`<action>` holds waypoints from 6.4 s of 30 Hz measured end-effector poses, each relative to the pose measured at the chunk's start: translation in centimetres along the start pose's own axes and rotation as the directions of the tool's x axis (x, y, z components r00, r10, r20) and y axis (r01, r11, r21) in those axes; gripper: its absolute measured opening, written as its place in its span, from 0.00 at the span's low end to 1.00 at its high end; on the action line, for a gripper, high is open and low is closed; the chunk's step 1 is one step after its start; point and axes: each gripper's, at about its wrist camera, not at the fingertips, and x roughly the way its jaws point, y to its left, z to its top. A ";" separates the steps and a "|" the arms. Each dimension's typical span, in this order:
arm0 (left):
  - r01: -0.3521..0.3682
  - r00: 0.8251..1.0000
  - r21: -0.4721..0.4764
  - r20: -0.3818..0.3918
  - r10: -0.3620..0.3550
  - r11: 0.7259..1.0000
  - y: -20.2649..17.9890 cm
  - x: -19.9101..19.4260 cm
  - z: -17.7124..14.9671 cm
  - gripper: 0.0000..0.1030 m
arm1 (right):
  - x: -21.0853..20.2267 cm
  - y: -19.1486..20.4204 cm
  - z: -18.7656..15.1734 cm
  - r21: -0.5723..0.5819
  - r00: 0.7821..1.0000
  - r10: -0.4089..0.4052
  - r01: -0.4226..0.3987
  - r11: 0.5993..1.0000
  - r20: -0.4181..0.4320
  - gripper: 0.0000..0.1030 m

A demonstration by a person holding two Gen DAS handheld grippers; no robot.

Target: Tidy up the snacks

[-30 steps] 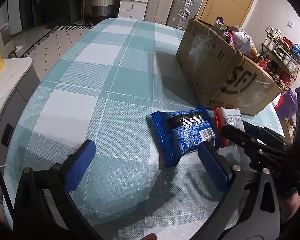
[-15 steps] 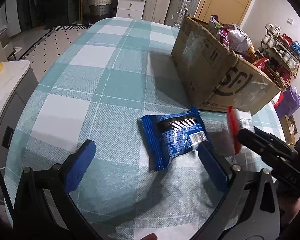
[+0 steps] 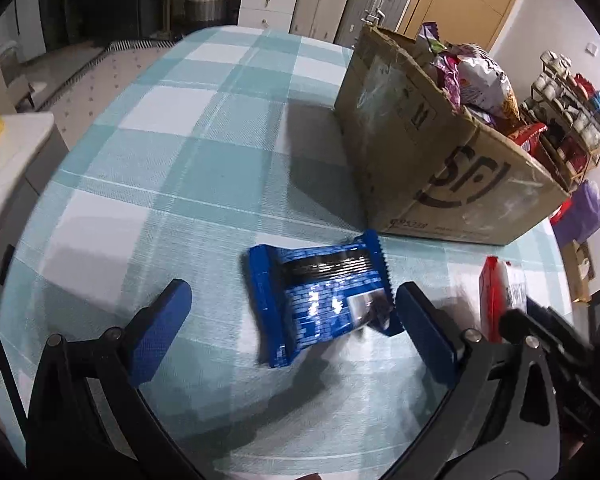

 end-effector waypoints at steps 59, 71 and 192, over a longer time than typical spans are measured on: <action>0.137 0.962 0.306 0.184 -0.200 0.942 -11.4 -12.8 4.9 0.42 | -10.1 1.4 6.7 -0.060 0.977 -0.023 0.036 0.998 0.212 0.46; 0.162 0.961 0.326 0.161 -0.224 0.931 -14.8 -9.7 11.1 0.43 | -10.0 0.6 12.0 -0.101 0.966 -0.051 0.078 0.992 0.252 0.46; -0.171 0.768 0.205 0.641 0.000 0.964 -1.9 -7.9 -3.2 0.99 | -11.4 -2.7 -1.3 -0.149 0.830 -0.282 0.394 0.907 0.481 0.99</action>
